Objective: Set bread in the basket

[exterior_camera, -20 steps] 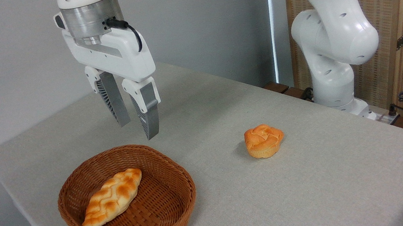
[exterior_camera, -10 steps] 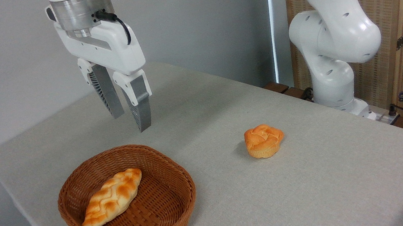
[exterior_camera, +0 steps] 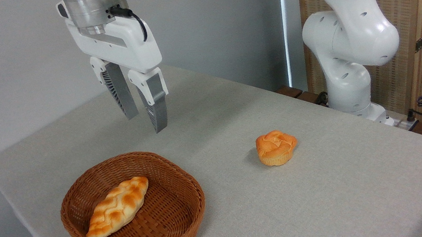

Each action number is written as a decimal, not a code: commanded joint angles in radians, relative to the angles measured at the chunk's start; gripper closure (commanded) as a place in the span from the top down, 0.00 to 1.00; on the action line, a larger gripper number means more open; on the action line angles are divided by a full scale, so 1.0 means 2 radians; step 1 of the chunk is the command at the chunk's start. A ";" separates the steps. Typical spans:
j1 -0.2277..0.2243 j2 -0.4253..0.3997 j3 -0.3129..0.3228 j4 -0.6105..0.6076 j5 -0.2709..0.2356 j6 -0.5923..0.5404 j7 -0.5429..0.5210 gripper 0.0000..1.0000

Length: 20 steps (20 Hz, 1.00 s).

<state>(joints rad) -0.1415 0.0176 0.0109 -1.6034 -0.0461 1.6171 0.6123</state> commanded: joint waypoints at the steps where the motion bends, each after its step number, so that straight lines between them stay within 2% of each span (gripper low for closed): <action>1: 0.004 -0.021 0.005 -0.025 -0.004 0.005 0.003 1.00; 5: 0.004 -0.023 0.012 -0.025 -0.003 0.006 0.003 1.00; 8: 0.004 -0.023 0.027 -0.021 -0.002 0.007 0.029 1.00; 15: 0.004 -0.023 0.033 -0.018 0.002 0.007 0.010 1.00; 17: 0.004 -0.023 0.028 -0.018 0.038 0.008 0.001 1.00; 20: 0.003 -0.023 0.027 -0.018 0.041 0.008 0.001 1.00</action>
<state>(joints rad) -0.1290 -0.0154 0.0681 -1.6298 0.0132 1.6209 0.6357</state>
